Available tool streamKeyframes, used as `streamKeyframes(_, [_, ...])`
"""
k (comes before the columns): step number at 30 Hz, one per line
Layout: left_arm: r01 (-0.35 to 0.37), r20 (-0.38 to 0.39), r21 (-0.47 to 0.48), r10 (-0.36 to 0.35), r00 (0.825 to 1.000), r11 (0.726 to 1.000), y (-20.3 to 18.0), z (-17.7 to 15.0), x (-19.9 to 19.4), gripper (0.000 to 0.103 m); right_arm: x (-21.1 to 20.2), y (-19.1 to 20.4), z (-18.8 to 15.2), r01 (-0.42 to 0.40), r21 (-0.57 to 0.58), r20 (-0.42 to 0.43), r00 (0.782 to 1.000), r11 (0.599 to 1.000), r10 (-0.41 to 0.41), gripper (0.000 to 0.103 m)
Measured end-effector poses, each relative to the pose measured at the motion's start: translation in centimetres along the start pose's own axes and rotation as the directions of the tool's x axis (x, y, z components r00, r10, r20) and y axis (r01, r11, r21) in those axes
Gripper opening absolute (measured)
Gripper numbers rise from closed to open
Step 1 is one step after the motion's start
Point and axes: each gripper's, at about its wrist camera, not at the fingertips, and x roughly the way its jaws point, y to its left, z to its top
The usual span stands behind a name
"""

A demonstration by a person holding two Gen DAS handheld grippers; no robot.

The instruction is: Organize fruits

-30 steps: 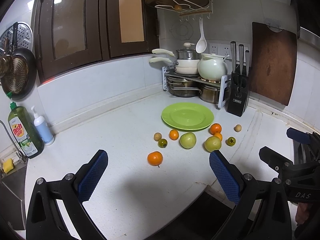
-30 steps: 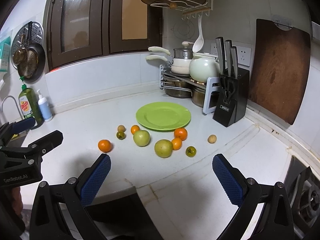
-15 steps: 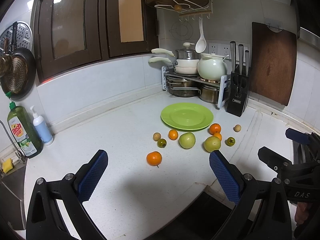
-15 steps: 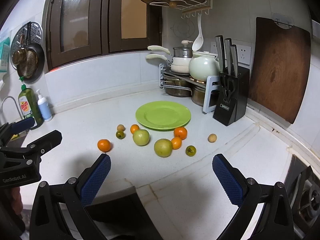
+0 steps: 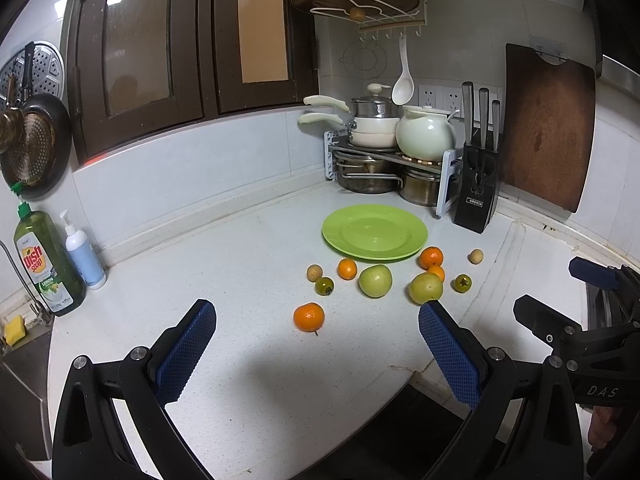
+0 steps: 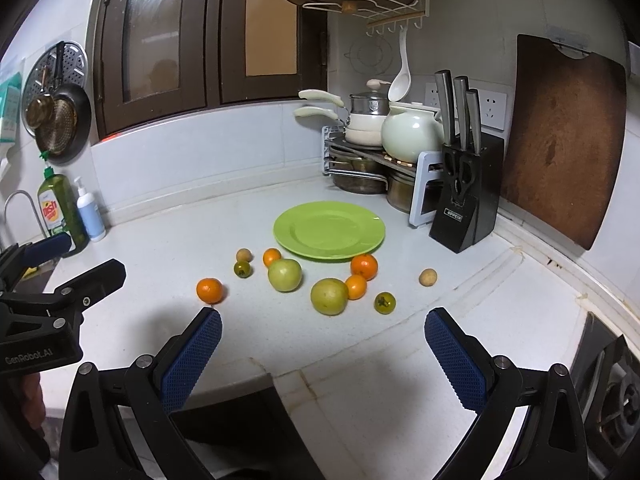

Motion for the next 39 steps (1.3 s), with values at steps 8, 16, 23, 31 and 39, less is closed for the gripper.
streamKeyframes(8, [0.0,0.001,-0.001,0.0,1.0,1.0,-0.1,0.0,0.0,0.103,0.2,0.0,0.1,-0.001,-0.001,-0.002,1.0,1.0,0.001,0.102])
streamKeyframes(16, [0.001,-0.002,-0.002,-0.001,1.0,1.0,0.0,0.0,0.1,0.103,0.7,0.1,0.3,-0.004,-0.004,-0.01,1.0,1.0,0.004,0.102])
streamKeyframes(23, [-0.003,-0.016,-0.005,0.002,1.0,1.0,0.5,-0.1,0.9,0.103,1.6,0.3,0.6,-0.007,-0.005,-0.023,1.0,1.0,0.007,0.102])
streamKeyframes(31, [-0.003,-0.04,0.002,0.003,0.999,1.0,1.5,-0.1,3.4,0.103,3.3,0.7,1.0,0.002,-0.003,-0.028,1.0,1.0,-0.003,0.102])
streamKeyframes(39, [0.001,-0.061,0.013,0.0,0.998,1.0,2.7,0.1,6.4,0.103,6.3,1.1,1.4,0.016,0.007,-0.064,0.998,1.0,-0.015,0.102])
